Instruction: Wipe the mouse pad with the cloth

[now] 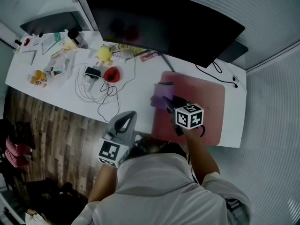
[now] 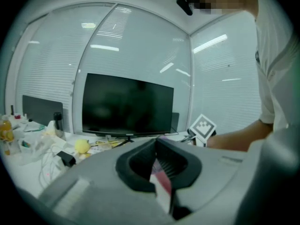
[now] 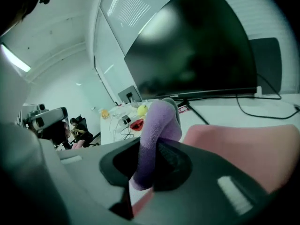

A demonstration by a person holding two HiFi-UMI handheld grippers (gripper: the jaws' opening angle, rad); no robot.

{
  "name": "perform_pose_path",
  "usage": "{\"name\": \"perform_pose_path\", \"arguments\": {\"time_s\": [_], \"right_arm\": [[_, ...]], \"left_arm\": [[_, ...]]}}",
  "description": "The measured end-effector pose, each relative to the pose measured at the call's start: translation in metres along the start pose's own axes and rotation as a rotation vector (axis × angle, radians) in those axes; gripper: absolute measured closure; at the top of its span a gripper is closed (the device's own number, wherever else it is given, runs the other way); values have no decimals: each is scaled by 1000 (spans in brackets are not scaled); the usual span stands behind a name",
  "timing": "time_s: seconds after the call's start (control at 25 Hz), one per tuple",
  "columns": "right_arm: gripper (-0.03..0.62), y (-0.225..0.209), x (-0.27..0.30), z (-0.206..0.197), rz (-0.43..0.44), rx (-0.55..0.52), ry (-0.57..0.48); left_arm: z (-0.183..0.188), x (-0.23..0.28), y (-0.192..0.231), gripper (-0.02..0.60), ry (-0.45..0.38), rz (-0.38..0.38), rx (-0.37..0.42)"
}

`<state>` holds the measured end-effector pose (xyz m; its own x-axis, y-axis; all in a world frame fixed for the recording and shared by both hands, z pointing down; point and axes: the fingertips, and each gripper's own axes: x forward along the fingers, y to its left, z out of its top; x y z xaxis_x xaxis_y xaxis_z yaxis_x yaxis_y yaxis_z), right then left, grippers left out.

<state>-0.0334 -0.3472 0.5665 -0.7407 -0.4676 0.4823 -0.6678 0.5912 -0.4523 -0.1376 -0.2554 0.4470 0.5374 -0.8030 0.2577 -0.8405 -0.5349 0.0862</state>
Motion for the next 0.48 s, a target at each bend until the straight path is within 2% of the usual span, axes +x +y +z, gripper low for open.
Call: {"name": "perform_pose_path", "arguments": {"time_s": [0.08,0.2,0.32,0.48], "right_arm": [[540,21,29,-11,21,2,25],[540,23,65,-36,-14,-6,102],[539,5,76,-63,-86,26,179],[539,-36,50,-86,-192,55,215]], "left_arm": [[-4,-23,19,578,-3,25,-4],[-11,-48,40,578,-2,56,-8],[-15,-59,44,578,-15,59,-4],[-12,-48,24,578,-17,20,4]]}}
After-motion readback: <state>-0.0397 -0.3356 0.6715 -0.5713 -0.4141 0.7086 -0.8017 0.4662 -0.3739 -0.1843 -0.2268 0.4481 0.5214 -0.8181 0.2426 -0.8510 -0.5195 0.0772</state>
